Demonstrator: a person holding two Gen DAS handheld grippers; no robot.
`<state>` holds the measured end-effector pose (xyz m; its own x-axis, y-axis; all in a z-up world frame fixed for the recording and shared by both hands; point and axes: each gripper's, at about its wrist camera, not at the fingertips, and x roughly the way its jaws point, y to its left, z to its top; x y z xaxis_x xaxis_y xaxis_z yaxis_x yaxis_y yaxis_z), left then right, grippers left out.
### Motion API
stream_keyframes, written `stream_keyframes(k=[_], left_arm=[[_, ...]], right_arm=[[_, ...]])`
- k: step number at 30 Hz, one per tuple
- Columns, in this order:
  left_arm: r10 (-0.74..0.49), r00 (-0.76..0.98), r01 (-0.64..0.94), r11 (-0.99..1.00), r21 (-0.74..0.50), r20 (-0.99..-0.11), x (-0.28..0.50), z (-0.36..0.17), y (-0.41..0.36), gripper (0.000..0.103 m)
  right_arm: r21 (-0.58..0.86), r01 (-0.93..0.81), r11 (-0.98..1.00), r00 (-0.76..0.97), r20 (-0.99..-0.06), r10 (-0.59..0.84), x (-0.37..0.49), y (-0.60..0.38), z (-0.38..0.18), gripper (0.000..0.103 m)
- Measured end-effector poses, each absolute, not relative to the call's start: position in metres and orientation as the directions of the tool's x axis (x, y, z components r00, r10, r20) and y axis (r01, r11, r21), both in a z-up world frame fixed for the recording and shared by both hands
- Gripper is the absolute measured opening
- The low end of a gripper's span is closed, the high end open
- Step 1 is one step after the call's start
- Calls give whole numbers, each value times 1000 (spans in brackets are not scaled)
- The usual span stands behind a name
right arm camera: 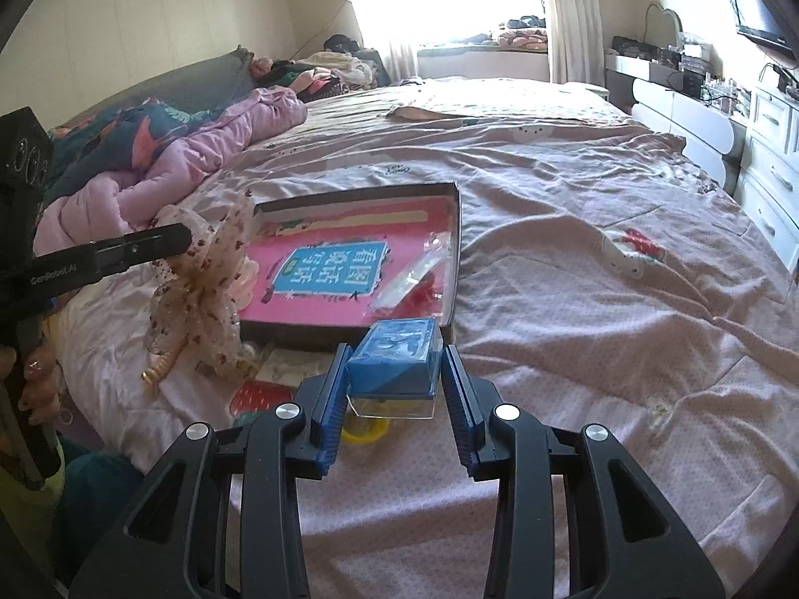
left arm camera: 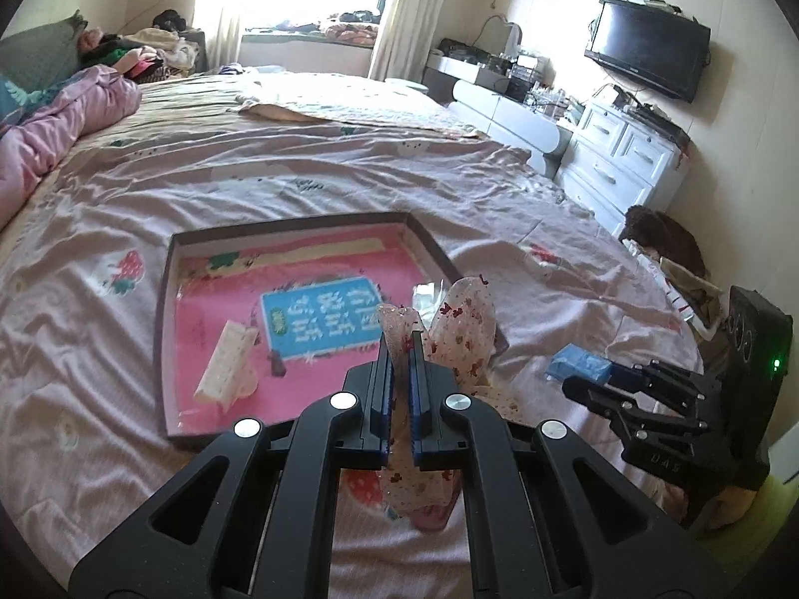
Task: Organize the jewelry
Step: 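Carry the bow and blue package into the box and release both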
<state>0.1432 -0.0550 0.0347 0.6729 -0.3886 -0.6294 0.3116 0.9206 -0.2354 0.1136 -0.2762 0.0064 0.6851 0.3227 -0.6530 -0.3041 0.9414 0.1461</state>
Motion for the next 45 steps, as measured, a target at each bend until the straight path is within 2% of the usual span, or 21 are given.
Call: stream_keyframes(k=[15,24,45], left_arm=[[-367,696,280,930,-237,-617,188,37,-51,1],[-339,694,243,941,-236,-635,207,19,-43,1],[-311,669,145,946,-291,-675,231,-15,-11,1]], right_arm=[[122,-264,957,718,-637,280,137,-276,18,35],[111,-268,957,730,-625,277,158,-268,22,34],[95,-267,959,698,-667,261,231,-229,-8,34]])
